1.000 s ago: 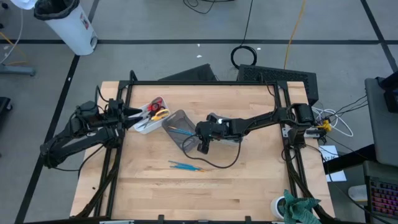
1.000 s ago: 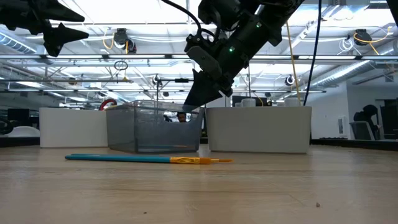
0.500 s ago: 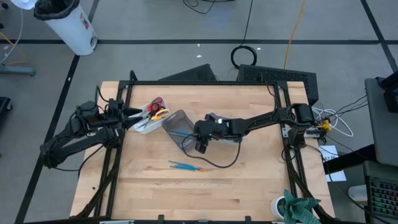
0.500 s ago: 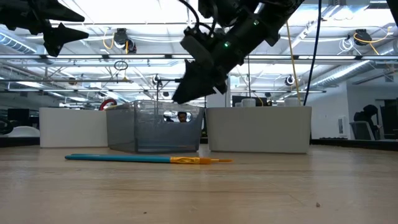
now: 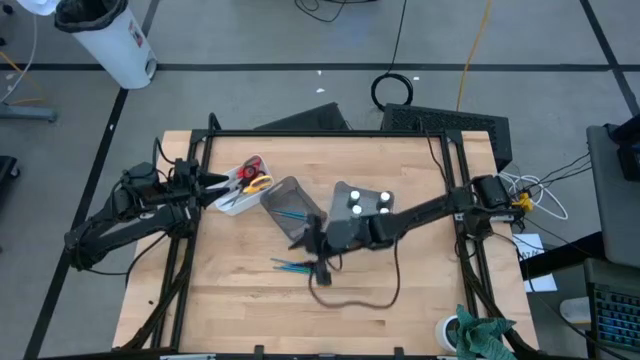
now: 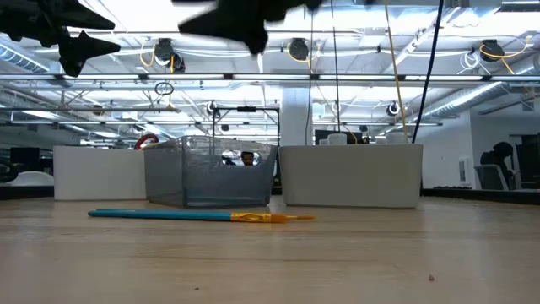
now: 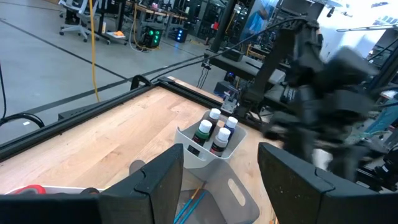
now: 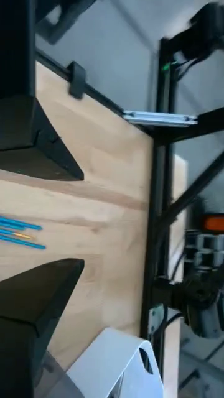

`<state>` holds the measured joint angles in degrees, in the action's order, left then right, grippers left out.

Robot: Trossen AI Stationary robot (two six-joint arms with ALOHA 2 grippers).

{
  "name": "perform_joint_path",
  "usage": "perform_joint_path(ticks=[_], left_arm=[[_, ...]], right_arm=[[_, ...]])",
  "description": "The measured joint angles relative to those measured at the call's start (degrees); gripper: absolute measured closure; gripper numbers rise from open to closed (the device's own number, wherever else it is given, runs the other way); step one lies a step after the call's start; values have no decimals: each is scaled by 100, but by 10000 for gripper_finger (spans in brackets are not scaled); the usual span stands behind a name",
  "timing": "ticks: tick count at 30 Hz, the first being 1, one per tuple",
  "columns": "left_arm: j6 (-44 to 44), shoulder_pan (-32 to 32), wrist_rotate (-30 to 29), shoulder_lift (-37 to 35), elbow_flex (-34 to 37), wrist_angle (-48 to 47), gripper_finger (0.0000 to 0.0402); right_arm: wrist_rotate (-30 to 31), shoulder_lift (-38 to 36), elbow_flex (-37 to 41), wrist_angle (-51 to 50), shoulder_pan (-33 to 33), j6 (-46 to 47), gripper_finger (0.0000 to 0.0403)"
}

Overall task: Pick & Place Paint Supplies
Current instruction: Put the blue paintbrush into the black bin

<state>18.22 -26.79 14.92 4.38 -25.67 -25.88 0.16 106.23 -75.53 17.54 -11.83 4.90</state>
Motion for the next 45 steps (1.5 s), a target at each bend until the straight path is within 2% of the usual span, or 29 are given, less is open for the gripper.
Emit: perform_joint_path(ticks=[7, 10, 16, 28, 32, 40, 43, 45], left_arm=[[0, -2, 0, 0, 0, -1, 188], [0, -2, -1, 0, 0, -1, 188], [0, -2, 2, 0, 0, -3, 188], [0, -2, 0, 0, 0, -1, 188], [0, -2, 0, 0, 0, -1, 188], [-7, -2, 0, 0, 0, -1, 188], [-394, -2, -330, 1, 5, 234, 188], [-515, 8, -292, -12, 171, 328, 188]], right_arm=[[1223, 159, -1663, -2851, -775, 166, 193], [1342, 273, -1725, -3631, -1015, 578, 193], [1358, 821, -1731, -4487, -1231, 884, 202], [1326, 1778, -1733, -4637, -1149, 1217, 237], [1340, 1770, -1736, -4606, -1104, 1482, 245], [1314, 1586, -1732, -4463, -1153, 1435, 259], [1325, 1574, -1736, -4339, -1152, 1476, 262], [1327, 1537, -1733, -4371, -1152, 1480, 264]])
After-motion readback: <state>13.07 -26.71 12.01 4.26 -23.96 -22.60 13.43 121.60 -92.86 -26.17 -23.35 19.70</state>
